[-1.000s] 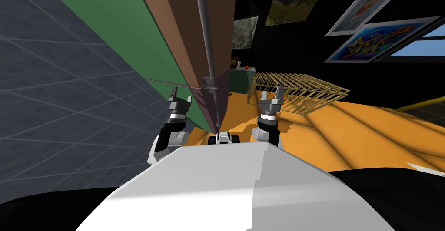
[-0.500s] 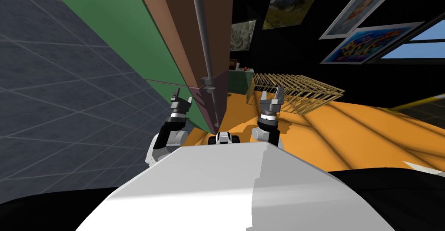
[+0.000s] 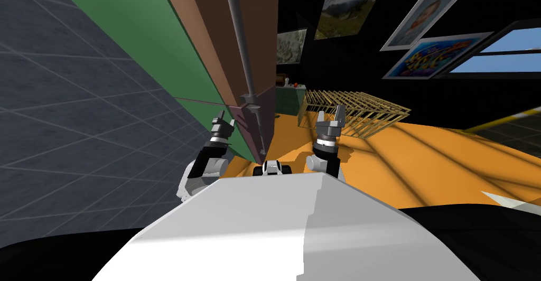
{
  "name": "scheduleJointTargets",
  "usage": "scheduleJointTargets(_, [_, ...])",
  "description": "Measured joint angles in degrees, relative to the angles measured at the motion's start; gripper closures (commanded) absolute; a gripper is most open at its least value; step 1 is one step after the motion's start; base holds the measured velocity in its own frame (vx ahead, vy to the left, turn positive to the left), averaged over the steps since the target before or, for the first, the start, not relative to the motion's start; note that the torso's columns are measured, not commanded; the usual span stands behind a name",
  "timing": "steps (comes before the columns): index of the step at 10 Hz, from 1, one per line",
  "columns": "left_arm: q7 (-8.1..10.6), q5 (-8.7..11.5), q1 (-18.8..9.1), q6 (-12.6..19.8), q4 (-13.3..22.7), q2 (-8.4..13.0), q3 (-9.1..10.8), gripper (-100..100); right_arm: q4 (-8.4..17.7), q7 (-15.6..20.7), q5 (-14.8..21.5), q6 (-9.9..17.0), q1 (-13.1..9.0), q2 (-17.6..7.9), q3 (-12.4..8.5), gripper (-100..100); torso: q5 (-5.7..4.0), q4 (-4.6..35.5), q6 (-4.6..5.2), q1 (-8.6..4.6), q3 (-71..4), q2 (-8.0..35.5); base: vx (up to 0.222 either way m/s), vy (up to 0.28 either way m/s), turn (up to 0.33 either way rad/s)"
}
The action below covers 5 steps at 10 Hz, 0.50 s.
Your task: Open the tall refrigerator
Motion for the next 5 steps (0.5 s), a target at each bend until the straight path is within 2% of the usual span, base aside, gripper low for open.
scheduleJointTargets(5, [1.22,-0.11,-0.27,4.97,-0.65,1.84,0.22,-100,0.00,0.00,0.00,0.00,0.01,-0.01,-0.01,0,0.14,-0.13,-0.05,0.43,-0.30,-0.45,-0.005,-0.038,-0.030])
